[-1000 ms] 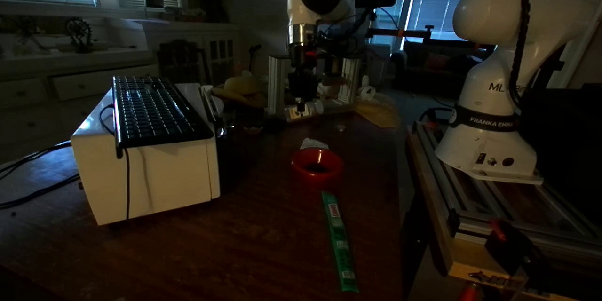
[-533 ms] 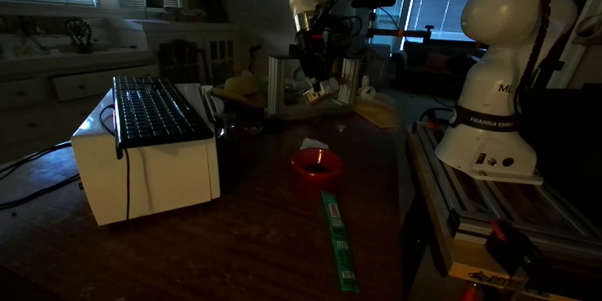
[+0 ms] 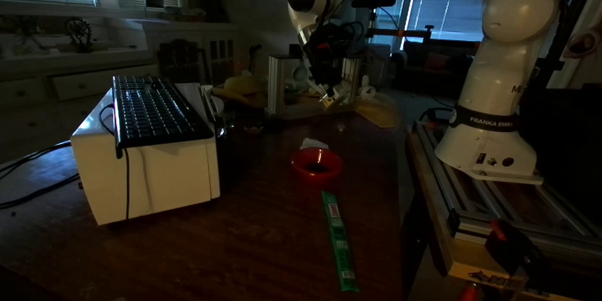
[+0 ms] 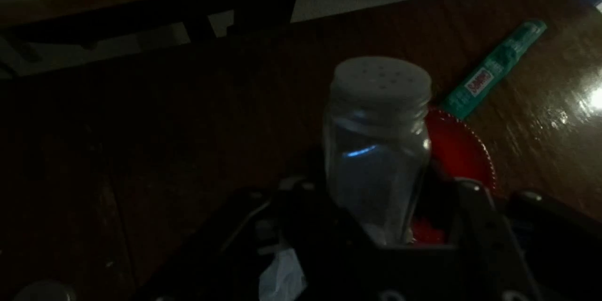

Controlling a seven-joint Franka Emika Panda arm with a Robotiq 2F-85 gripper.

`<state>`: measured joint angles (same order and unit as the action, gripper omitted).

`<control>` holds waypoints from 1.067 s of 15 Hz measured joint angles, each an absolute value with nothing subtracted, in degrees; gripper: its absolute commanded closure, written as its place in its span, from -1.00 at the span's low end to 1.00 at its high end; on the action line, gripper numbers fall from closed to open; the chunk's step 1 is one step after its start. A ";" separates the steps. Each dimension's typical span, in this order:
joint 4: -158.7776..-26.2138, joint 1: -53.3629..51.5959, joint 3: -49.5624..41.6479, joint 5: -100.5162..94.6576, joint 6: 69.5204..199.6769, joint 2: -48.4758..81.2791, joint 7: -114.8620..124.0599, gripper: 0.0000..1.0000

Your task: Spray some salt contents into the red bowl

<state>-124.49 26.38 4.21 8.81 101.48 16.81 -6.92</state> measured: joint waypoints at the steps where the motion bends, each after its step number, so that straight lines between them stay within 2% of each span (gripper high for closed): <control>1: -123.56 24.54 2.15 8.71 99.90 17.92 -7.95 0.52; 7: -119.57 18.50 -3.81 3.06 94.46 24.03 -12.72 0.52; 15: -118.22 13.31 -4.38 -10.51 94.41 30.26 -15.79 0.52; 16: -118.16 12.78 -4.35 -12.00 94.43 30.82 -16.35 0.02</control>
